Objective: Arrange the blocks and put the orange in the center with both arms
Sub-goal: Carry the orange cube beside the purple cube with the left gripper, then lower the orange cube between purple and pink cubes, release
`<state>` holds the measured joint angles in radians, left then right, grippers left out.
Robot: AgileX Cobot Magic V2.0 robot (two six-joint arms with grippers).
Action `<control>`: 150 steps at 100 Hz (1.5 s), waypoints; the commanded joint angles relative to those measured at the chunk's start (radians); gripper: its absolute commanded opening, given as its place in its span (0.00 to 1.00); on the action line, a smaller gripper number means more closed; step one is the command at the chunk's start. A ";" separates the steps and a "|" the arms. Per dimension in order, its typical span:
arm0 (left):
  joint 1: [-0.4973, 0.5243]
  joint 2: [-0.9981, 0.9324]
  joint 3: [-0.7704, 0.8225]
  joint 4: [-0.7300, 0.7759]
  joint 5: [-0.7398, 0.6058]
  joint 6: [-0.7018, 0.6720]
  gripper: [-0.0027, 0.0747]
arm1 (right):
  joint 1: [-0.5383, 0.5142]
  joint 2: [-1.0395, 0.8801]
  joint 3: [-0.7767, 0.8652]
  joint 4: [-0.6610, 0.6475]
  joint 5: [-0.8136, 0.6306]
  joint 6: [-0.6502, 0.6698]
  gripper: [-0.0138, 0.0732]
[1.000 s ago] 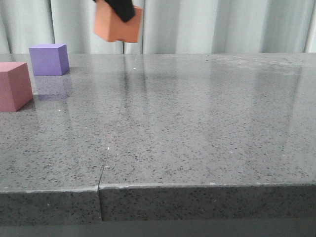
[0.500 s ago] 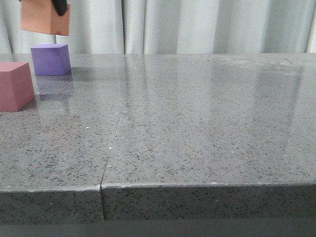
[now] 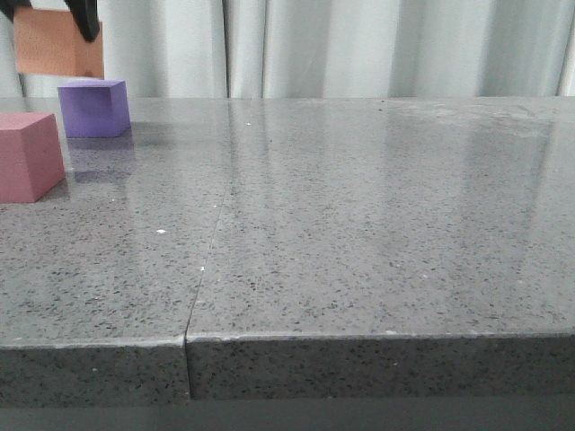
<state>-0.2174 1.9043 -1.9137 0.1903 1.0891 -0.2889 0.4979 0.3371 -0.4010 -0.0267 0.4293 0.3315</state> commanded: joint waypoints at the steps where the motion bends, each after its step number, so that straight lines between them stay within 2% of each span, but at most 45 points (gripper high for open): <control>1: 0.004 -0.083 0.049 0.011 -0.120 -0.034 0.44 | -0.001 0.006 -0.024 -0.016 -0.076 -0.014 0.08; 11: 0.004 -0.099 0.129 0.011 -0.187 -0.034 0.44 | -0.001 0.006 -0.024 -0.016 -0.076 -0.014 0.08; 40: 0.004 -0.099 0.220 0.015 -0.278 -0.083 0.44 | -0.001 0.006 -0.024 -0.016 -0.076 -0.014 0.08; 61: 0.004 -0.097 0.264 0.065 -0.291 -0.140 0.44 | -0.001 0.006 -0.024 -0.016 -0.076 -0.014 0.08; 102: 0.004 -0.097 0.280 0.072 -0.288 -0.141 0.45 | -0.001 0.006 -0.024 -0.016 -0.076 -0.014 0.08; 109: 0.004 -0.097 0.280 0.072 -0.288 -0.141 0.50 | -0.001 0.006 -0.024 -0.016 -0.076 -0.014 0.08; 121: 0.004 -0.097 0.280 0.072 -0.288 -0.141 0.70 | -0.001 0.006 -0.024 -0.016 -0.076 -0.014 0.08; 126: 0.004 -0.097 0.280 0.070 -0.288 -0.141 0.76 | -0.001 0.006 -0.024 -0.016 -0.076 -0.014 0.08; 150: 0.004 -0.103 0.280 0.070 -0.288 -0.141 0.78 | -0.001 0.006 -0.024 -0.016 -0.076 -0.014 0.08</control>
<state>-0.2174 1.8667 -1.6071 0.2504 0.8480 -0.4196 0.4979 0.3371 -0.4010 -0.0267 0.4293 0.3315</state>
